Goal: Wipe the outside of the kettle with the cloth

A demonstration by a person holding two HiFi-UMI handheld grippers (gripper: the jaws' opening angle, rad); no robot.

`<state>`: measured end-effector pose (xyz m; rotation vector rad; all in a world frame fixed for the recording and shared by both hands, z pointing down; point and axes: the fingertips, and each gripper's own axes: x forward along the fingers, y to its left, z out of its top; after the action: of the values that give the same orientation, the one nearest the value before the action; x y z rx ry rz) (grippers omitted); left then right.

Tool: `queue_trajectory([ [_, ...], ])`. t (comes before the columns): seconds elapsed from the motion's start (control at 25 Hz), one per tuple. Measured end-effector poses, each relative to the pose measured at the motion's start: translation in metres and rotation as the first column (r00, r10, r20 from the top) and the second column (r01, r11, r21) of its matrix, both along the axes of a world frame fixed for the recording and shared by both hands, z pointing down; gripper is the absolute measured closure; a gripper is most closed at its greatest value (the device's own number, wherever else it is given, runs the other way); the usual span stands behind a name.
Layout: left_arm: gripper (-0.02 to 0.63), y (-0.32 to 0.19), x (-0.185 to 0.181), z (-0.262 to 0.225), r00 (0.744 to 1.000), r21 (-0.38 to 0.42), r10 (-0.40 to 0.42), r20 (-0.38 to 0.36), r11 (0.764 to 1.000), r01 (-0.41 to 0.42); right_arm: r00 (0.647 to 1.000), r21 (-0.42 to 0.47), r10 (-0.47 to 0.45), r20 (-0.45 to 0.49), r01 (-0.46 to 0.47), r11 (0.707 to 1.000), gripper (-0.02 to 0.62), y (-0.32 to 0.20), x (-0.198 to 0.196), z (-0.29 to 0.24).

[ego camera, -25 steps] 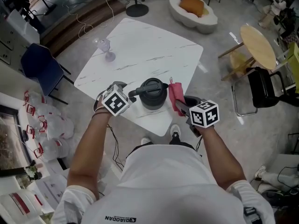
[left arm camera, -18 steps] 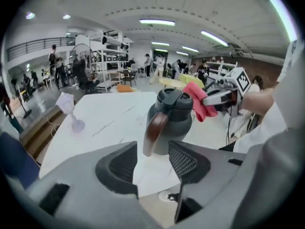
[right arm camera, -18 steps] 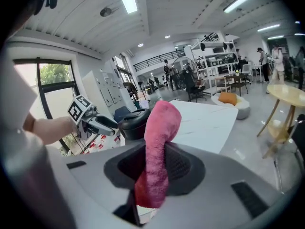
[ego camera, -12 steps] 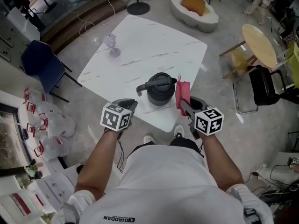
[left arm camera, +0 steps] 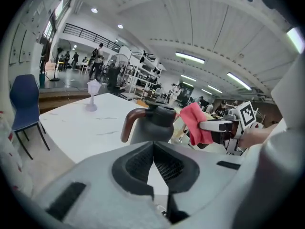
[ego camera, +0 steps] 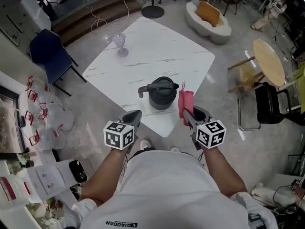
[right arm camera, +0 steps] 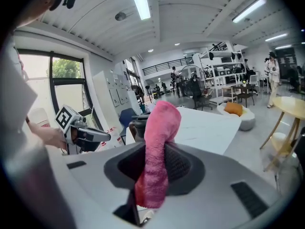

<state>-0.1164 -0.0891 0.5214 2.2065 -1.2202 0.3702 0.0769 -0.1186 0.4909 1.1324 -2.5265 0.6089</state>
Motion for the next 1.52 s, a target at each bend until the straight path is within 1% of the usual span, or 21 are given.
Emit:
queue_trajectory([
  [0.16, 0.601, 0.008, 0.026, -0.013, 1.0, 0.048, -0.023, 0.002, 0.999, 0.023, 0.998, 0.015, -0.061, 0.006, 0.061, 0.998, 0.489, 0.012, 0.006, -0.006],
  [0.32, 0.601, 0.016, 0.041, -0.023, 0.998, 0.083, -0.061, 0.013, 0.995, 0.06, 0.993, 0.033, -0.117, 0.02, 0.116, 0.993, 0.489, 0.025, 0.014, -0.013],
  [0.48, 0.601, 0.032, 0.054, -0.023, 0.995, 0.096, -0.076, 0.058, 0.993, 0.07, 0.99, 0.036, -0.135, 0.042, 0.134, 0.99, 0.489, 0.036, 0.03, -0.013],
  [0.6, 0.601, 0.042, 0.058, -0.023, 0.993, 0.096, -0.09, 0.08, 0.992, 0.082, 0.988, 0.023, -0.149, 0.049, 0.148, 0.989, 0.491, 0.043, 0.036, -0.01],
  [0.92, 0.601, 0.054, 0.067, -0.023, 0.989, 0.091, -0.113, 0.094, 0.99, 0.104, 0.98, 0.011, -0.188, 0.061, 0.188, 0.982, 0.491, 0.054, 0.041, -0.004],
  [1.12, 0.601, 0.058, 0.076, -0.022, 0.989, 0.087, -0.105, 0.101, 0.992, 0.096, 0.975, 0.013, -0.212, 0.058, 0.212, 0.977, 0.491, 0.056, 0.04, -0.002],
  [1.52, 0.601, 0.057, 0.075, -0.026, 0.988, 0.099, -0.105, 0.111, 0.991, 0.094, 0.973, 0.02, -0.221, 0.062, 0.22, 0.975, 0.491, 0.054, 0.036, -0.003],
])
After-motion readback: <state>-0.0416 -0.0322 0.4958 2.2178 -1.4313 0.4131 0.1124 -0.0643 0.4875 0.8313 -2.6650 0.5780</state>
